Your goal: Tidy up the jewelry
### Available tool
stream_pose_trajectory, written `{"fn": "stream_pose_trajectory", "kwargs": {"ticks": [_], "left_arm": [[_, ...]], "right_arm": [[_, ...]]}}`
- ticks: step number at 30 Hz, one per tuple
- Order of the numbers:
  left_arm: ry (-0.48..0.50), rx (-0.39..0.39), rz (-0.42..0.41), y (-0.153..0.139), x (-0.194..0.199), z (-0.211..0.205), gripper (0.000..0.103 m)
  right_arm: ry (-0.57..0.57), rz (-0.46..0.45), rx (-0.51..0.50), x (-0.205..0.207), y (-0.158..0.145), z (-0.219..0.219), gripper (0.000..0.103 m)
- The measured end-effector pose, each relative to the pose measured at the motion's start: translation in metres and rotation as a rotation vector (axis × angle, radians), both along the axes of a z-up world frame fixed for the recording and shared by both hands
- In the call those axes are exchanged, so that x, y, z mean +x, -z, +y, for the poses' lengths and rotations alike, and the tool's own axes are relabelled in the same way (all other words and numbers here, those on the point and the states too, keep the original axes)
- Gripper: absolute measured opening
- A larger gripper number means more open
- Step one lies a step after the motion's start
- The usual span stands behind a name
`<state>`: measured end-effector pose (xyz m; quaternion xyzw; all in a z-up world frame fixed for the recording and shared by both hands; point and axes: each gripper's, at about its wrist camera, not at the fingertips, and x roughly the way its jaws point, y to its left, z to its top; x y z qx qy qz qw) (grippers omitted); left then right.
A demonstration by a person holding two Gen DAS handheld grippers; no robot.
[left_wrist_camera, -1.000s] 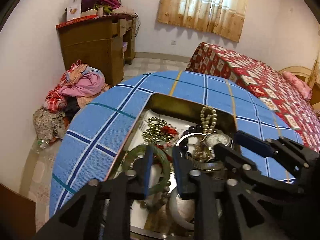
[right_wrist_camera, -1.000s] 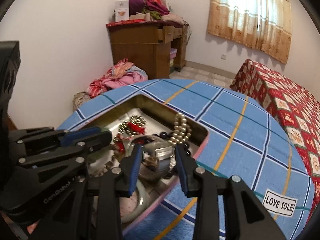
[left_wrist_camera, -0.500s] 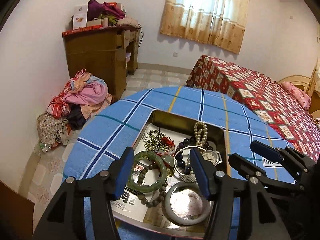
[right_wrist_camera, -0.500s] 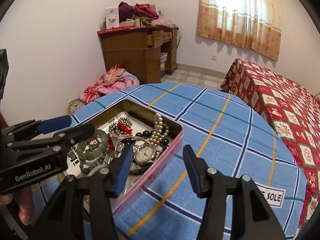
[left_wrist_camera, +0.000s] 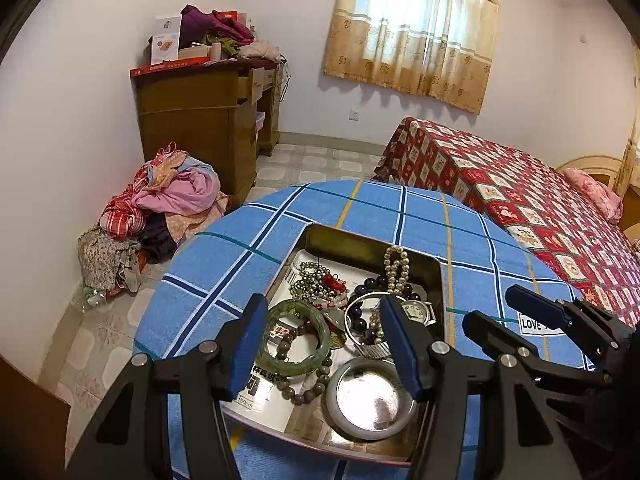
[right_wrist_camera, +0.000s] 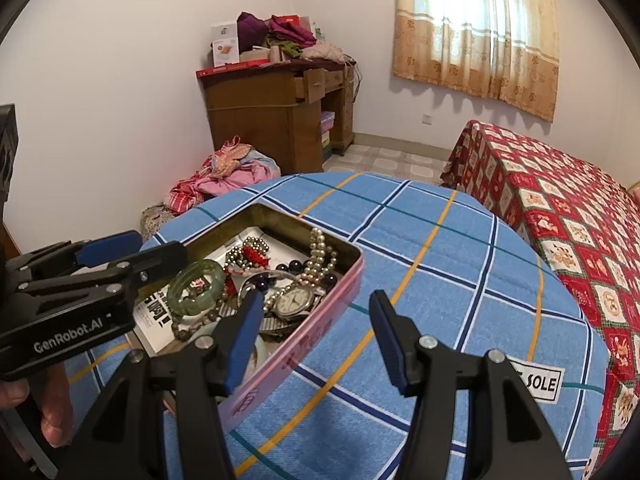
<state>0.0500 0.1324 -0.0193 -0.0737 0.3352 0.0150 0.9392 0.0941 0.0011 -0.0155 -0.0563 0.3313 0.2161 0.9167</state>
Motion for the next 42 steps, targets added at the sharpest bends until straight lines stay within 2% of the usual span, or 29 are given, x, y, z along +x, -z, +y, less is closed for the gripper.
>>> {"fn": "stream_pose_trajectory", "kwargs": {"ticks": [42], "left_arm": [[-0.004, 0.0, 0.012, 0.0008, -0.0006, -0.005, 0.059]], "right_arm": [[0.003, -0.007, 0.007, -0.0015, -0.0001, -0.0007, 0.062]]}}
